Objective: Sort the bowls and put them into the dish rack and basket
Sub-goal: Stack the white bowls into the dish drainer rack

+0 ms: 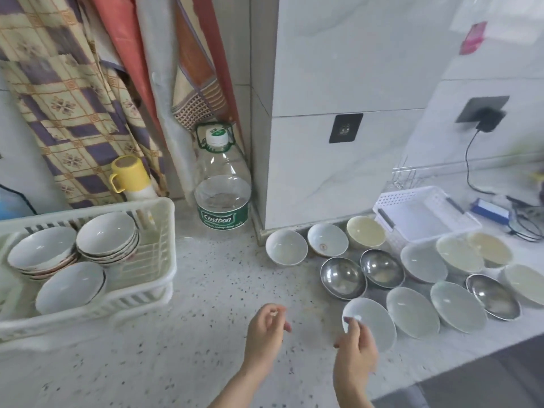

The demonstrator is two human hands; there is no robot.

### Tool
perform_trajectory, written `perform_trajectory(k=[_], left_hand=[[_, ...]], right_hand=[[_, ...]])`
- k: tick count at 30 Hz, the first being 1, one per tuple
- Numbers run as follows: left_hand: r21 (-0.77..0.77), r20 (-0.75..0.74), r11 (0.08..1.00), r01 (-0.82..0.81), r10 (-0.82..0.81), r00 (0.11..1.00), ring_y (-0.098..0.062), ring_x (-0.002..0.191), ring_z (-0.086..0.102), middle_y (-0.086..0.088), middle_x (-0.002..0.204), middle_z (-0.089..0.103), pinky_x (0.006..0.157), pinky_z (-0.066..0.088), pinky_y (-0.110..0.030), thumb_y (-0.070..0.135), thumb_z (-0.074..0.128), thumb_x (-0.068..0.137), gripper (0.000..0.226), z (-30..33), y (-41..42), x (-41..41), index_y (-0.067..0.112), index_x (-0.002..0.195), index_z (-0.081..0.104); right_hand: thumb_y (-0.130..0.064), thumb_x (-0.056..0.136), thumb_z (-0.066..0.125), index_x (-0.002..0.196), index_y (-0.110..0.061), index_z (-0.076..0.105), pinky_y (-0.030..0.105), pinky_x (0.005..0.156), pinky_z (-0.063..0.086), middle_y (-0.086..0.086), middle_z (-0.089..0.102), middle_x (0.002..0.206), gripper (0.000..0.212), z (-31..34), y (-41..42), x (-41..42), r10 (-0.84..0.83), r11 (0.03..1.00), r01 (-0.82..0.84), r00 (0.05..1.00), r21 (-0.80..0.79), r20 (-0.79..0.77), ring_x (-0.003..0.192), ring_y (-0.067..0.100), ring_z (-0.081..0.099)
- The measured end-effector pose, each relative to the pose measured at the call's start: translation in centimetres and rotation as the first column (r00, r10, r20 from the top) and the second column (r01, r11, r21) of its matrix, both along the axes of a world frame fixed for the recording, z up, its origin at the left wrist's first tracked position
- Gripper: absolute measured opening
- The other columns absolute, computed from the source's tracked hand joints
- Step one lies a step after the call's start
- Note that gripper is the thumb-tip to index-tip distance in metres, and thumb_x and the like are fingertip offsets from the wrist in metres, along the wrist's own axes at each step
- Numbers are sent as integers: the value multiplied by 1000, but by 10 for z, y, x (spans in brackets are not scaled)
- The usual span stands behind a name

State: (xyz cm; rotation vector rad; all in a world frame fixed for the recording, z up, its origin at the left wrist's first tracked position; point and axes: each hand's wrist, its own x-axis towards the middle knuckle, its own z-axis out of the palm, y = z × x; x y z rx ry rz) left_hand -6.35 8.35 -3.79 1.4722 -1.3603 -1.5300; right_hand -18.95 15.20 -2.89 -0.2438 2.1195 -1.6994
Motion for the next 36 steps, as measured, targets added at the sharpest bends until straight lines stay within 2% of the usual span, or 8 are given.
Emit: perform_trajectory(k=[3,7,10,15,18,22,32,36], left_hand=[[151,119,976,157,-175,977,-5,64,63,6,82,72,64,54,-29,45,52,92,19,-12,10,-55,30,104,59],[368,112,876,313,-376,920,-17,83,71,2,104,64,60,53,-26,51,55,84,59,-23,16,-100,20,132,41],[444,95,826,346,-427,899,-12,57,63,0,90,70,45,38,-20,49,53,83,54,-26,24,-114,21,128,44],[466,-43,821,329,-350,936,-7,44,54,-5,80,73,41,28,-17,20,53,87,25,-22,32,-128,23,112,48],[460,-71,842,283,-282,957,-7,45,51,-9,74,72,41,29,-18,9,50,86,25,-20,34,-128,18,109,52],[476,-111,846,239,-212,971,-11,48,43,-13,73,74,41,25,-19,7,49,86,25,-23,35,-108,12,109,56],[436,-164,893,113,-45,985,-10,45,40,-16,74,75,41,27,-20,5,47,86,27,-19,31,-75,11,109,60],[403,-176,910,101,-32,984,-8,44,44,-17,75,75,41,28,-20,5,48,85,29,-13,29,-57,11,111,60]], right_hand=[[-16,96,52,95,-25,63,32,62,44,2,61,58,15,-5,21,-35,11,1000,-9,997,23,-78,58,20,59],[-21,95,53,94,-14,61,26,58,38,16,65,67,11,-11,42,-67,-87,993,87,996,75,3,62,15,57],[-30,90,47,87,-14,65,34,68,36,16,64,65,24,-17,51,-88,-166,976,158,985,147,42,68,9,53],[-38,90,43,97,-13,63,42,79,37,11,67,71,32,-29,58,-119,-230,958,190,956,215,182,80,26,52],[-44,89,43,105,-14,56,40,72,38,7,70,74,36,-31,54,-131,-214,961,157,943,227,253,65,22,44],[-46,89,47,114,-21,49,27,52,30,6,72,81,36,-29,43,-138,-207,970,144,908,193,363,55,15,37],[-18,88,51,124,-1,50,29,51,35,12,65,101,40,-29,20,-141,-231,972,194,883,131,409,57,18,45],[-19,84,47,123,-3,54,35,71,44,13,65,99,43,-30,20,-136,-333,942,287,863,175,381,82,26,57]])
